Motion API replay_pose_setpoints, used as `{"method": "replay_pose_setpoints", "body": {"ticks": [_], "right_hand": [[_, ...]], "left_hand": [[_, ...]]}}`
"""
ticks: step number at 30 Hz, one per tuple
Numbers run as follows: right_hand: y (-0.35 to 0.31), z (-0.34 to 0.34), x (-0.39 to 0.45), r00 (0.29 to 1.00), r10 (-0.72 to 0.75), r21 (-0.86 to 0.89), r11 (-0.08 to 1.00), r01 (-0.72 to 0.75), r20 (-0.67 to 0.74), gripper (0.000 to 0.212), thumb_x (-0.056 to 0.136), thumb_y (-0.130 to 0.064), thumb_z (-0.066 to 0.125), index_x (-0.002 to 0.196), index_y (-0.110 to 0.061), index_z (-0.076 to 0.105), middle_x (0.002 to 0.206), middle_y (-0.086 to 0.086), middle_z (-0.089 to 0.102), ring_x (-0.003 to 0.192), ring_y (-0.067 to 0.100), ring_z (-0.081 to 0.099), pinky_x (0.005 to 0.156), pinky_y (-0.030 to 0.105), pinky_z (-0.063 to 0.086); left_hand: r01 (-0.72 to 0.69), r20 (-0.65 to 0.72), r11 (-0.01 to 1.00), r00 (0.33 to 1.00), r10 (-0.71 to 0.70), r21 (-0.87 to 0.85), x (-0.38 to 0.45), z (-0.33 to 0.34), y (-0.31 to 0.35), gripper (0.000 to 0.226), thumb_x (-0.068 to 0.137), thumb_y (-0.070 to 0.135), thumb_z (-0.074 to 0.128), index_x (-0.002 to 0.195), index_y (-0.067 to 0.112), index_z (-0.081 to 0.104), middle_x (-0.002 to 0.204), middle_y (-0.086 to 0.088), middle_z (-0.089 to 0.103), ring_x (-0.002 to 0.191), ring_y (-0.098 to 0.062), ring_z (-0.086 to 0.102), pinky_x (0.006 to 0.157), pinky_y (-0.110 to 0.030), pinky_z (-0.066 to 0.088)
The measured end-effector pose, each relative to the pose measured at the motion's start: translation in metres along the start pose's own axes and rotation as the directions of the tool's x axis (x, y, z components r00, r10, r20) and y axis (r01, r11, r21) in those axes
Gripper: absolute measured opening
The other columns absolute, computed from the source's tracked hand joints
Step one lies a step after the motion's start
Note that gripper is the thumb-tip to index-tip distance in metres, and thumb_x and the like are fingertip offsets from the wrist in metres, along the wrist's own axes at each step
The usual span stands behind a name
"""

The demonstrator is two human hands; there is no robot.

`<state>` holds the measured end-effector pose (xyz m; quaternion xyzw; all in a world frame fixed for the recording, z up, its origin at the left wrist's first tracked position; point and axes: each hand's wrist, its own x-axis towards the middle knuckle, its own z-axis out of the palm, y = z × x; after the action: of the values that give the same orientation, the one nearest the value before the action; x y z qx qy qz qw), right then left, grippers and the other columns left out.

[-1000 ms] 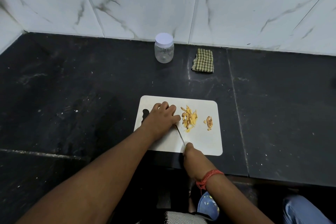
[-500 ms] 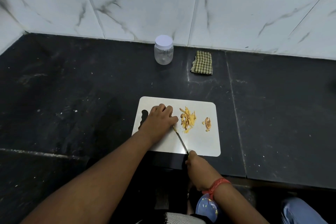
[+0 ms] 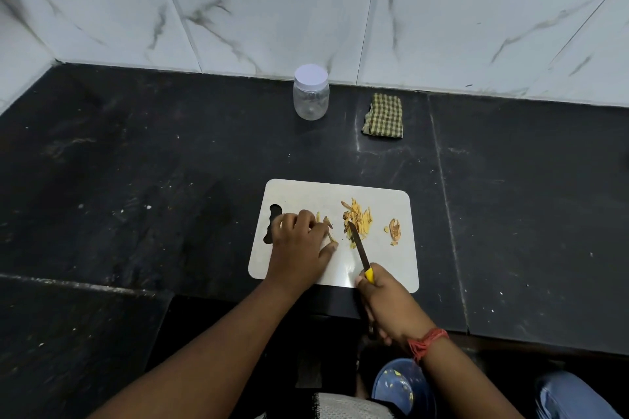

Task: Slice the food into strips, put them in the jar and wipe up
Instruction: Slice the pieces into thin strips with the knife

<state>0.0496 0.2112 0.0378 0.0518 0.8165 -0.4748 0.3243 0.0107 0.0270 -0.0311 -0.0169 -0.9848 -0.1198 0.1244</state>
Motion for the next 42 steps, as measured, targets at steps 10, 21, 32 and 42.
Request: {"method": "replay_pose_setpoints", "body": {"ticks": [10,21,32,42], "right_hand": [[-0.006,-0.008,0.001,1.0,-0.014,0.019,1.0,0.014,0.009,0.027,0.103,-0.035,0.039,0.093,-0.011,0.04,0.055,0.007,0.047,0.033,0.019,0.035,0.035,0.022,0.03],[-0.014,-0.019,0.007,0.999,-0.033,0.044,0.999,0.033,-0.006,0.023,0.103,-0.034,0.039,0.09,-0.015,0.04,0.056,0.008,0.046,0.032,0.017,0.032,0.035,0.02,0.027],[-0.018,-0.018,0.016,0.999,-0.026,0.03,0.999,0.025,0.028,0.025,0.103,-0.037,0.038,0.094,-0.014,0.039,0.057,0.006,0.045,0.034,0.016,0.033,0.037,0.021,0.029],[-0.019,-0.011,0.023,1.0,-0.013,-0.038,0.999,0.014,0.022,0.019,0.103,-0.034,0.037,0.092,-0.019,0.038,0.062,0.01,0.046,0.037,0.017,0.035,0.037,0.021,0.031]], "left_hand": [[0.054,-0.001,0.998,0.999,-0.054,-0.044,0.003,0.008,0.016,0.012,0.081,0.036,0.077,0.092,0.031,0.075,0.101,0.006,0.055,0.094,-0.02,0.049,0.094,-0.046,0.039],[0.019,0.024,0.998,1.0,-0.018,-0.066,0.019,0.012,0.025,0.024,0.085,0.04,0.075,0.107,0.031,0.073,0.105,0.002,0.053,0.097,-0.021,0.049,0.098,-0.047,0.037],[0.097,0.017,0.993,0.995,-0.096,-0.07,0.023,0.006,-0.002,0.015,0.09,0.038,0.065,0.102,0.033,0.071,0.124,0.001,0.053,0.114,-0.021,0.043,0.103,-0.048,0.033],[0.086,0.043,0.981,0.996,-0.08,-0.176,0.024,0.002,-0.013,0.019,0.091,0.037,0.063,0.108,0.034,0.072,0.129,0.006,0.054,0.121,-0.019,0.041,0.106,-0.048,0.032]]}}
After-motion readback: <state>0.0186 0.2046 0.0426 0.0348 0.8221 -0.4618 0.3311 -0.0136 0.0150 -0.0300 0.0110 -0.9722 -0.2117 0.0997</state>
